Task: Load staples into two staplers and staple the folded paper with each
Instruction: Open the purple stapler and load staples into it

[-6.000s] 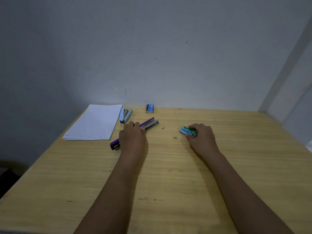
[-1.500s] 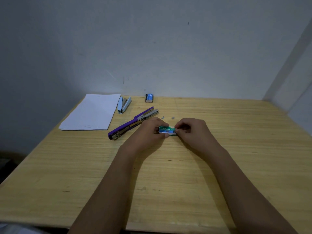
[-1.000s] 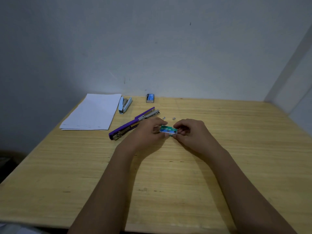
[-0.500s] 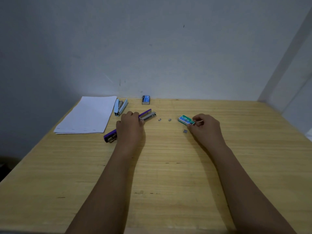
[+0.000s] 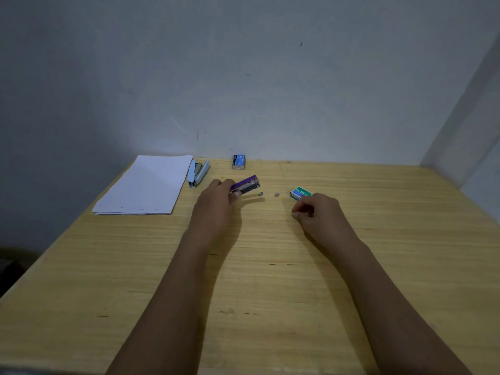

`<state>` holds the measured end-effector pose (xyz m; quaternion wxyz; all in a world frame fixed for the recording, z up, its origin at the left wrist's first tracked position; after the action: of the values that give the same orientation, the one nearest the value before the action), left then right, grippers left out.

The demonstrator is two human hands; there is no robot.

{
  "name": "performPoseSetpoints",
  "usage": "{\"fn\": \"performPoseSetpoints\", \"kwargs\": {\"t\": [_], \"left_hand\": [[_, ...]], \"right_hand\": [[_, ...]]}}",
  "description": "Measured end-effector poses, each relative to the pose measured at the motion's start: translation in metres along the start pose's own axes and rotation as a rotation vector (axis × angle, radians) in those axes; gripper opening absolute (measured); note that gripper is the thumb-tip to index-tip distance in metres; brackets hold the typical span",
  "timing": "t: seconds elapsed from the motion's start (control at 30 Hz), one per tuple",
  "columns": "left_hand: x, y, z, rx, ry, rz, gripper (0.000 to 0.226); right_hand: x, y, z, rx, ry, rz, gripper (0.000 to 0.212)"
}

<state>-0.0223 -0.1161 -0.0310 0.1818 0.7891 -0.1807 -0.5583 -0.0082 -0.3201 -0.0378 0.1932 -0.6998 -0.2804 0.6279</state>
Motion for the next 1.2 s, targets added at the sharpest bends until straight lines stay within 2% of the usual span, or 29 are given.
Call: {"fn": "performPoseSetpoints", "kwargs": {"t": [0.07, 0.2, 0.3, 0.43, 0.67, 0.83, 0.93, 1.2], "left_hand": [[-0.001, 0.004, 0.0, 0.006, -0.02, 0.08, 0.034], [-0.004, 0.016, 0.005, 0.017, -0.082, 0.223, 0.032], [0.0, 0.027, 0.01, 0.055, -0.164, 0.282, 0.031], [0.004, 0.041, 0.018, 0.106, -0.254, 0.335, 0.03], [0.012, 0.054, 0.022, 0.185, -0.331, 0.314, 0.031], [0.017, 0.059, 0.027, 0.274, -0.403, 0.329, 0.03], [0.014, 0.061, 0.026, 0.293, -0.439, 0.316, 0.031], [0.009, 0.05, 0.021, 0.262, -0.39, 0.195, 0.032]], "right_hand": [[-0.001, -0.005, 0.002, -0.028, 0.017, -0.054, 0.01], [-0.003, -0.02, 0.008, -0.102, 0.132, -0.454, 0.017], [-0.007, -0.034, 0.011, -0.213, 0.196, -0.657, 0.02], [-0.01, -0.044, 0.016, -0.423, 0.33, -0.481, 0.011], [-0.011, -0.035, 0.009, -0.482, 0.447, -0.292, 0.013], [-0.016, -0.024, 0.003, -0.443, 0.482, -0.264, 0.013], [-0.015, -0.016, -0.001, -0.377, 0.447, -0.255, 0.013], [-0.012, -0.017, 0.001, -0.235, 0.332, -0.368, 0.012]]}}
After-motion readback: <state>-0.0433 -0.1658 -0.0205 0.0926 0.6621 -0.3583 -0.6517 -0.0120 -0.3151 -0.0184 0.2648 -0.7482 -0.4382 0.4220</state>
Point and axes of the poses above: each hand's wrist, its own z-axis away from the middle knuckle, its own x-axis out of the palm, y = z × x, the point moved 3 cm from there along -z, towards the middle knuckle, and after that the axes turned 5 degrees about x, right-handed, at the moved point
